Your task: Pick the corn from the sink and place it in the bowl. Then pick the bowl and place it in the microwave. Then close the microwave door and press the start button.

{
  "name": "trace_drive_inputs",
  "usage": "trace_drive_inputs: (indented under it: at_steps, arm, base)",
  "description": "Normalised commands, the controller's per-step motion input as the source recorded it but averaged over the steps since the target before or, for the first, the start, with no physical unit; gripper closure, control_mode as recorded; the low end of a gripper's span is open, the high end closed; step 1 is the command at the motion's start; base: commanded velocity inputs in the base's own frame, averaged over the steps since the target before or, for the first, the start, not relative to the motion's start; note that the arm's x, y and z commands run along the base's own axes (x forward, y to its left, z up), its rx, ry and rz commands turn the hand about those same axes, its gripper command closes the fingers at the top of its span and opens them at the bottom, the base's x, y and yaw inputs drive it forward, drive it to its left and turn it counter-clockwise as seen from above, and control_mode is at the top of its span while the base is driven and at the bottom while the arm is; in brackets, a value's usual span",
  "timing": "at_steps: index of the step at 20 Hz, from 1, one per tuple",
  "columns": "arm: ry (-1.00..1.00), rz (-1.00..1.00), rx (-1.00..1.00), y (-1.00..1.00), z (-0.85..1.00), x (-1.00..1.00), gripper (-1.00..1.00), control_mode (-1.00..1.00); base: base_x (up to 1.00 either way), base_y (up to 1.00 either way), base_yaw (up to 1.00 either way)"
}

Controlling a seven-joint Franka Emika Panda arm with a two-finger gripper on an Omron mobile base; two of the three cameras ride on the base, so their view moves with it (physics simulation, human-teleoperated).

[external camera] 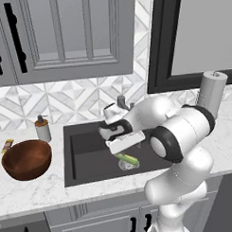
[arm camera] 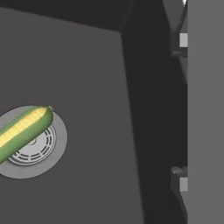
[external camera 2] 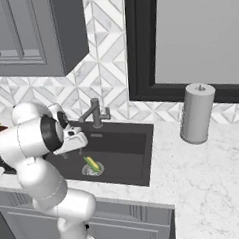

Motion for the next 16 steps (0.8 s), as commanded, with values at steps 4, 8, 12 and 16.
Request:
trace_drive_inputs:
  at_steps: [4, 8, 12, 16]
  arm:
    - [0.0, 0.0, 0.0, -0.04, -0.51, 0.12, -1.0, -1.0]
    - [0.0, 0.0, 0.0, 0.0, -0.23, 0.16, -1.0, -1.0]
    - [0.0, 0.0, 0.0, 0.0, -0.23, 0.12, -1.0, -1.0]
    - [0.0, 0.0, 0.0, 0.0, -0.2, 0.08, -1.0, -1.0]
  base:
    - [0.0, 0.0, 0.0]
    - [0.0, 0.0, 0.0]
    - [0.0, 0.0, 0.0]
    - [0.0, 0.0, 0.0]
